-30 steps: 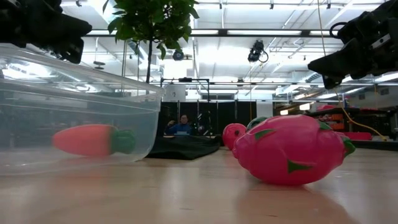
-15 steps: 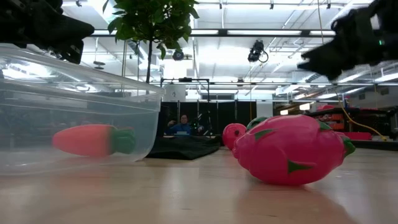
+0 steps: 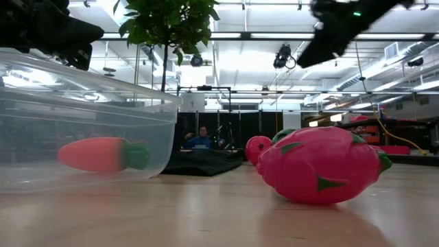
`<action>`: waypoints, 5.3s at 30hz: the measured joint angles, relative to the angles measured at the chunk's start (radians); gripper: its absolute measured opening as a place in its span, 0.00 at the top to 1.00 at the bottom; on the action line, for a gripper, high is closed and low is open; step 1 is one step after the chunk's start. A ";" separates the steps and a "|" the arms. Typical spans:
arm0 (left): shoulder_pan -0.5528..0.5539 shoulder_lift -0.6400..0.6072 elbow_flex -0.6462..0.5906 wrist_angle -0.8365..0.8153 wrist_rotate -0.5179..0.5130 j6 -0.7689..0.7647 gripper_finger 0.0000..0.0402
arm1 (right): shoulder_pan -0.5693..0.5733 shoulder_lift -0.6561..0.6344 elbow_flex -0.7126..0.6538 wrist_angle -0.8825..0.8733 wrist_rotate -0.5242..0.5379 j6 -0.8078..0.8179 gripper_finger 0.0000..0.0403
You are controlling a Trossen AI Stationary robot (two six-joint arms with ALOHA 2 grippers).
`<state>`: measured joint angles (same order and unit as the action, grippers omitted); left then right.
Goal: Pick and placing Produce into tupperware
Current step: Put the green corn into the transparent bin
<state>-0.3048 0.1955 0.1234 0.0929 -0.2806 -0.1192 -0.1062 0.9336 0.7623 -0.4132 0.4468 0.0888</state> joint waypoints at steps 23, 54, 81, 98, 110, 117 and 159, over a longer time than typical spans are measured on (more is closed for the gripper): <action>0.000 0.000 0.001 -0.032 0.001 0.003 0.94 | -0.242 0.644 0.460 -0.430 -0.052 0.295 0.29; 0.000 0.000 0.001 -0.031 0.001 0.002 0.89 | -0.346 0.862 0.457 -0.421 -0.246 0.346 0.29; 0.000 0.000 0.001 -0.049 0.002 0.000 0.90 | -0.364 0.905 0.382 -0.350 -0.288 0.317 0.29; 0.000 0.000 0.001 -0.051 0.002 0.001 0.91 | -0.369 0.905 0.358 -0.311 -0.303 0.304 0.31; 0.000 0.000 0.001 -0.051 0.002 0.001 0.90 | -0.369 0.905 0.358 -0.300 -0.304 0.301 0.41; 0.000 0.000 0.001 -0.052 0.002 0.002 0.93 | -0.369 0.904 0.358 -0.301 -0.304 0.301 0.46; 0.000 0.000 0.001 -0.051 0.000 0.034 0.97 | 0.033 0.371 0.358 -0.086 -0.360 0.338 0.49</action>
<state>-0.3050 0.1955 0.1242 0.0414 -0.2802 -0.0856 -0.0729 1.3042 1.1206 -0.4988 0.0867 0.4269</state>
